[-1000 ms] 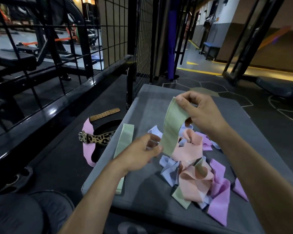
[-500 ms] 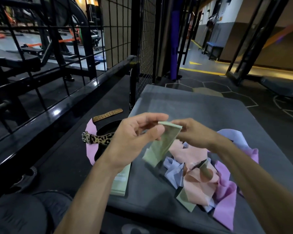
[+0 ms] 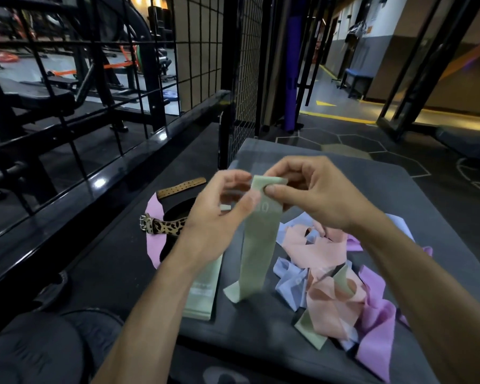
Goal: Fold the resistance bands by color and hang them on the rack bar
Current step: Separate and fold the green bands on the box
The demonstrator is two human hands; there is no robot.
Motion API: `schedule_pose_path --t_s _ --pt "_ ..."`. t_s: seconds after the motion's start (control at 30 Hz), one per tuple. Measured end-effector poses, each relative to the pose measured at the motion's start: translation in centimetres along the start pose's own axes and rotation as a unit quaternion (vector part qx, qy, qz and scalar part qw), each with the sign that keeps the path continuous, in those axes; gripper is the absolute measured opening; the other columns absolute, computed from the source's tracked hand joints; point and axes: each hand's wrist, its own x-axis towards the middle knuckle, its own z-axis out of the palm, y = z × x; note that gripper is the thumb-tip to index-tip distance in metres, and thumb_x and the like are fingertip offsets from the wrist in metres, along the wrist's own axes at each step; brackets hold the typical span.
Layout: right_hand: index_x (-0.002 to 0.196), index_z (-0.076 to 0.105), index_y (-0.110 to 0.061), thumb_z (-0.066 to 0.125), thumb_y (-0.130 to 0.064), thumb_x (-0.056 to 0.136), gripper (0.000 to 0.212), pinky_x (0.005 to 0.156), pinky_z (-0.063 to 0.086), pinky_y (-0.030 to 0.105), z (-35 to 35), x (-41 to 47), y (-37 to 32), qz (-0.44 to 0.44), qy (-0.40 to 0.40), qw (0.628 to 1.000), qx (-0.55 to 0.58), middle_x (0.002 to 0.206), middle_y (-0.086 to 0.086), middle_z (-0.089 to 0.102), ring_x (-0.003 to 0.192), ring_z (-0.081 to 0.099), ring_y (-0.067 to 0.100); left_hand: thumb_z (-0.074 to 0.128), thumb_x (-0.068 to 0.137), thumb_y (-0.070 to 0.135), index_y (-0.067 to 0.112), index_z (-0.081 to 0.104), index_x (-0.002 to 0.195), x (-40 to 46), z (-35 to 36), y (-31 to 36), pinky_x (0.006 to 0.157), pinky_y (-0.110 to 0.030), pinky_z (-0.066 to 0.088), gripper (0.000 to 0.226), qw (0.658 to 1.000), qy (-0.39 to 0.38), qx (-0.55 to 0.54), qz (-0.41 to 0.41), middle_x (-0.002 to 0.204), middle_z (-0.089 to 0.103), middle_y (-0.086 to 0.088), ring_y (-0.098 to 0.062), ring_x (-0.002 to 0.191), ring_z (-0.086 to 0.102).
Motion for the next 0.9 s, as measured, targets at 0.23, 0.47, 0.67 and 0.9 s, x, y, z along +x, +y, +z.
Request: schedule_pose_path --t_s 0.23,0.47,0.67,0.9 --pt "0.1 0.071 -0.009 0.07 -0.003 0.091 0.011 0.066 0.062 0.038 -0.1 1.8 0.2 -0.021 0.144 0.989 0.021 0.083 0.011 0.075 0.074 0.071 0.018 0.065 0.097 0.015 0.017 0.07 0.119 -0.4 -2.0 -3.4 0.1 -0.041 0.054 0.022 0.969 -0.176 0.108 -0.139 0.109 0.077 0.002 -0.015 0.105 0.072" --pt "0.098 0.068 -0.011 0.071 -0.007 0.09 0.009 0.062 0.061 0.035 -0.1 3.5 2.0 -0.01 0.251 0.967 0.028 0.085 0.011 0.076 0.075 0.072 0.021 0.066 0.097 0.02 0.006 0.051 0.068 -0.4 -3.0 -4.5 0.058 -0.026 0.038 0.035 0.931 -0.16 0.207 -0.254 0.061 0.043 -0.001 -0.015 0.059 0.041" --pt "0.091 0.067 -0.015 0.072 -0.008 0.089 0.009 0.056 0.056 0.026 1.2 4.9 6.8 0.085 0.248 0.965 0.028 0.082 0.006 0.074 0.066 0.067 0.012 0.076 0.09 0.03 0.012 0.062 0.057 -0.2 -4.6 -5.6 0.068 -0.036 0.062 0.04 0.86 -0.13 0.332 -0.366 0.056 0.066 -0.004 -0.026 0.053 0.067" --pt "0.089 0.067 -0.008 0.073 -0.001 0.087 0.01 0.049 0.051 0.022 4.9 7.6 13.2 0.151 0.199 0.967 0.039 0.078 0.004 0.065 0.054 0.057 0.011 0.075 0.091 0.018 -0.005 0.072 0.096 0.1 -5.6 -4.8 0.046 -0.033 0.058 0.023 0.83 -0.143 0.299 -0.449 0.063 0.067 -0.011 -0.02 0.046 0.066"
